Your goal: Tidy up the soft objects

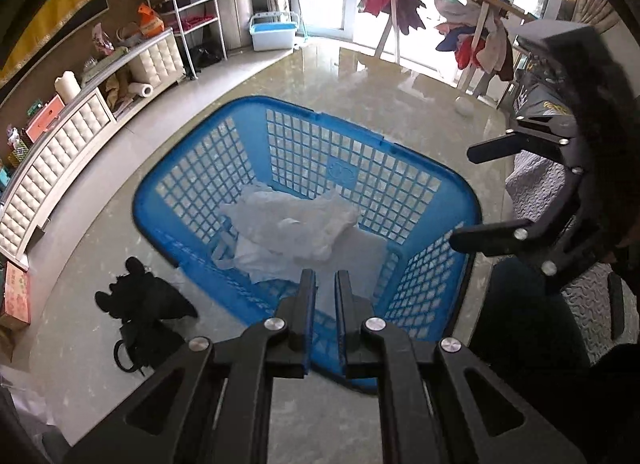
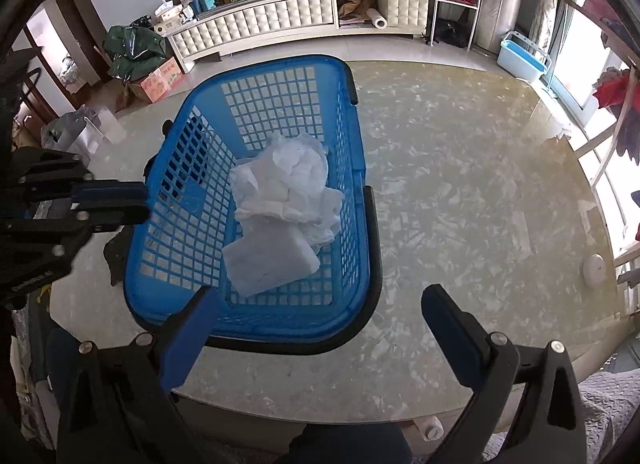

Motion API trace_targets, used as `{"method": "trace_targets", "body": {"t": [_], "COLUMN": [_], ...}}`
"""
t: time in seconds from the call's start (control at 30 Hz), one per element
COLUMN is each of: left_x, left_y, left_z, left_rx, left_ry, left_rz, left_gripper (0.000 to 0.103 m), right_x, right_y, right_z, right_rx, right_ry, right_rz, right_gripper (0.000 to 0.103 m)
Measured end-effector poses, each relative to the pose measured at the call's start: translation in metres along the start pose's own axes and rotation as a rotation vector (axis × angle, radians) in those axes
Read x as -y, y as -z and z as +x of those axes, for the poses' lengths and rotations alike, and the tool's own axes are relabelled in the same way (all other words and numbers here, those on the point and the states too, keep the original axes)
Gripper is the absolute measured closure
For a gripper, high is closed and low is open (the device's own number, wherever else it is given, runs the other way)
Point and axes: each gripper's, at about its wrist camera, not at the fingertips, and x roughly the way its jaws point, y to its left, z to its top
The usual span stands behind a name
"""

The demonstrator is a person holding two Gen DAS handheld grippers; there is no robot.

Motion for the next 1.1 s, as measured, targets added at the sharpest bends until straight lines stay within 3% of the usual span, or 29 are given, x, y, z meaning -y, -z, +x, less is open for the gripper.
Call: {"method": "trace_targets", "body": {"t": [0.1,0.23,0.33,0.63,0.73,0.87,1.1], "left_x": [0.001,0.001,0.003,0.013,0.017,0.020,0.013], "left_y": [-0.008,-0.011,-0.015,-0.023,-0.023,-0.017,0.001], "left_z": [0.015,0.029,0.034,0.038,0.032,0.019,-0.014], "left_rx": [-0.023,-0.051,-0.056,-0.057,-0.056,-0.042,-0.009], "left_ry": [-0.001,-0.006,0.002,-0.009,-0.053,-0.103,-0.128], "left_rz": [-0.003,-0.009,-0.009,-0.011,0.003,0.009,-0.071], "left_gripper": [0.094,0.072,0.071,0.019,0.015,0.000,0.000], "right_x": [0.006,0.012,0.018,0.025,0.021,0.014,-0.006], "right_y": [0.000,0.000,0.001,0.003,0.004,0.006,0.005], "right_z": [0.004,0.007,0.009,0.004,0.000,-0.007,-0.021], "right_rx": [-0.001,0.000,0.000,0.014,0.022,0.034,0.059], "right_ry": [-0.010,-0.022,-0.027,-0.038,-0.041,-0.045,-0.047], "right_rz": [0.013,0.032,0.043,0.061,0.059,0.047,0.020], "right_gripper": [0.002,0.002,0.002,0.002,0.002,0.002,0.002]}}
